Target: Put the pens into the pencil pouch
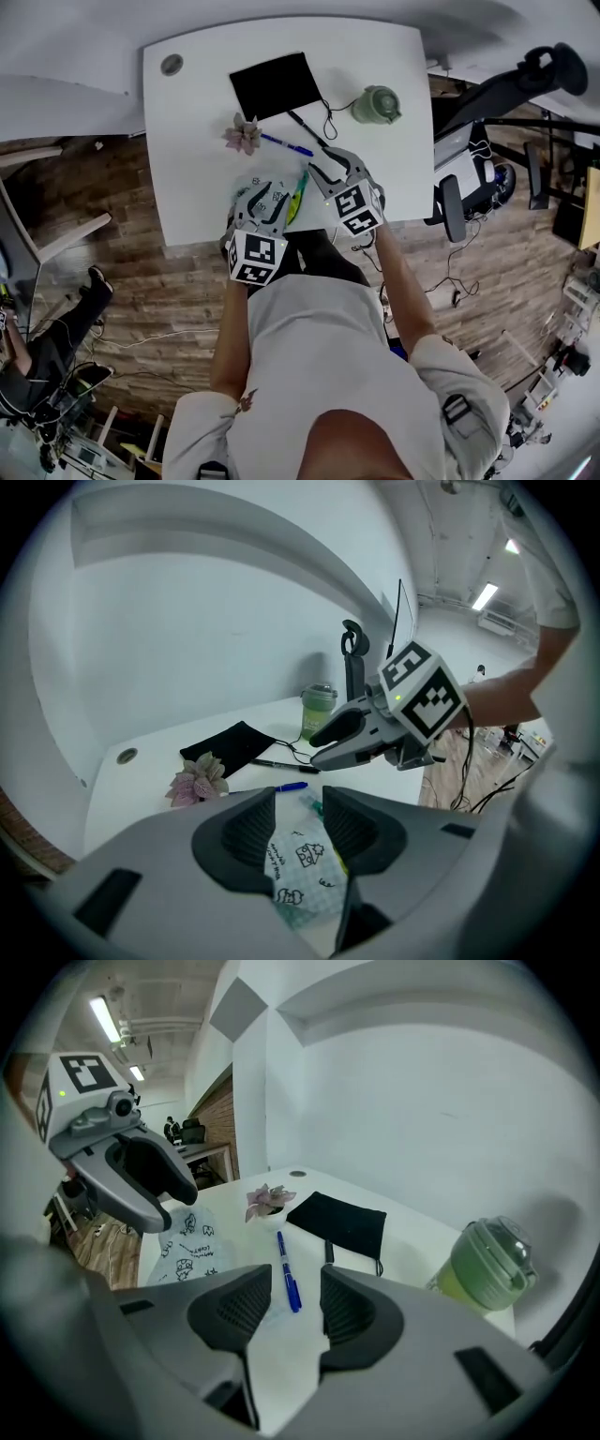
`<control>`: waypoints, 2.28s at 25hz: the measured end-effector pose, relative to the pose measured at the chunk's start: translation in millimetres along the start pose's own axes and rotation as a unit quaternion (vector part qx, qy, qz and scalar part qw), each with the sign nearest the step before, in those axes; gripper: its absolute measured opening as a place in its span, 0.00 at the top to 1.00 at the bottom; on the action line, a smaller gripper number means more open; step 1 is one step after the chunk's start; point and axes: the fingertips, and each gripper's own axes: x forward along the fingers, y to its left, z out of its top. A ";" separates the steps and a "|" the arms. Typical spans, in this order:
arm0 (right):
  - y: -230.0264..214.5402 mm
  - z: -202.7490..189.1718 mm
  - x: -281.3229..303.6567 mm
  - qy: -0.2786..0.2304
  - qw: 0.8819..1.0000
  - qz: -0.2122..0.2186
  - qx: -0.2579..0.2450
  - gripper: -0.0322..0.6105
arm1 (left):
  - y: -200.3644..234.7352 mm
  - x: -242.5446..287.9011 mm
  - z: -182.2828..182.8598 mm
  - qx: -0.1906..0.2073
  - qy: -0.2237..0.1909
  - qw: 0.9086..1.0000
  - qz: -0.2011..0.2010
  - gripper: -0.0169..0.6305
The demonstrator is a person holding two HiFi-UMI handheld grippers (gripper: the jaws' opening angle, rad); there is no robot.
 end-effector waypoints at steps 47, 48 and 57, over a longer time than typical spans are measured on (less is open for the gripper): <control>0.9 -36.2 37.9 0.095 0.992 0.056 -0.058 0.86 | -14.3 16.3 -28.4 0.015 0.049 0.998 -0.022 0.76; 1.2 -37.4 31.6 0.094 0.993 0.054 -0.056 0.86 | -15.2 16.7 -29.4 0.020 0.052 0.998 -0.021 0.76; 17.8 -58.3 -17.7 0.088 0.995 0.039 -0.034 0.86 | -33.1 22.4 -45.6 0.049 0.102 0.994 -0.007 0.77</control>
